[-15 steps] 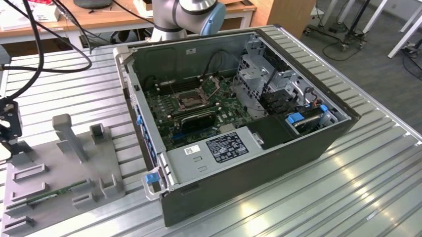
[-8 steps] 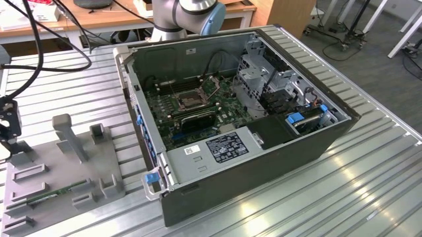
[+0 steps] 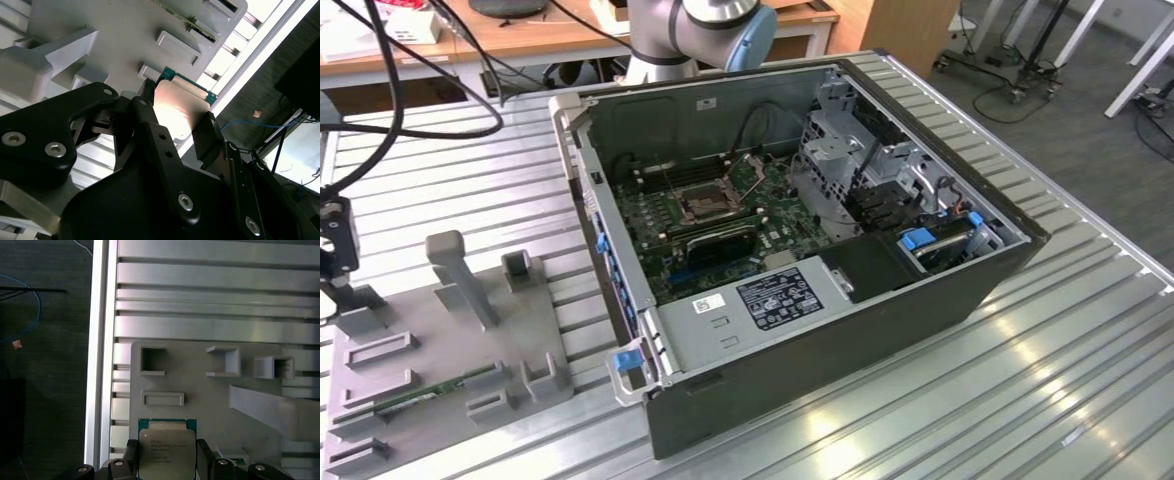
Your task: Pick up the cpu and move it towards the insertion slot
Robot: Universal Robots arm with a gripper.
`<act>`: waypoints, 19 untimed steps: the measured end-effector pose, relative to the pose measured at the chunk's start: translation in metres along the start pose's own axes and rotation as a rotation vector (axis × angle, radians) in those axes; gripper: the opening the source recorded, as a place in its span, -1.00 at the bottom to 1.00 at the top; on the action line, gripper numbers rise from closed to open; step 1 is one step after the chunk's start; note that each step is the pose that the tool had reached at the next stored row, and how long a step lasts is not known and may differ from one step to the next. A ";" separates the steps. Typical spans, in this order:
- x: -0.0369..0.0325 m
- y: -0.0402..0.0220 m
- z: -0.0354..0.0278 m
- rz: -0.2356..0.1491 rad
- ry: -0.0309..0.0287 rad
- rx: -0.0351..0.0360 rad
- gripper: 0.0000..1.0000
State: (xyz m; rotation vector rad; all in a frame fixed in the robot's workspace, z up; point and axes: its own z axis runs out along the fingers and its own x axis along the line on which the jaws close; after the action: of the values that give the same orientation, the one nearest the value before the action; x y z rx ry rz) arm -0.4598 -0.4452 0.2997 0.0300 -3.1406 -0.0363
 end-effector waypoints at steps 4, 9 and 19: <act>0.0000 0.0001 -0.0033 0.000 0.0001 0.0000 0.09; 0.0000 0.0002 -0.0078 0.000 0.0001 0.0001 0.09; 0.0000 0.0004 -0.0190 0.000 0.0000 0.0000 0.09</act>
State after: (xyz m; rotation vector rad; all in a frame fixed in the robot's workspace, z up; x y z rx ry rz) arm -0.4598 -0.4452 0.3186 0.0299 -3.1406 -0.0363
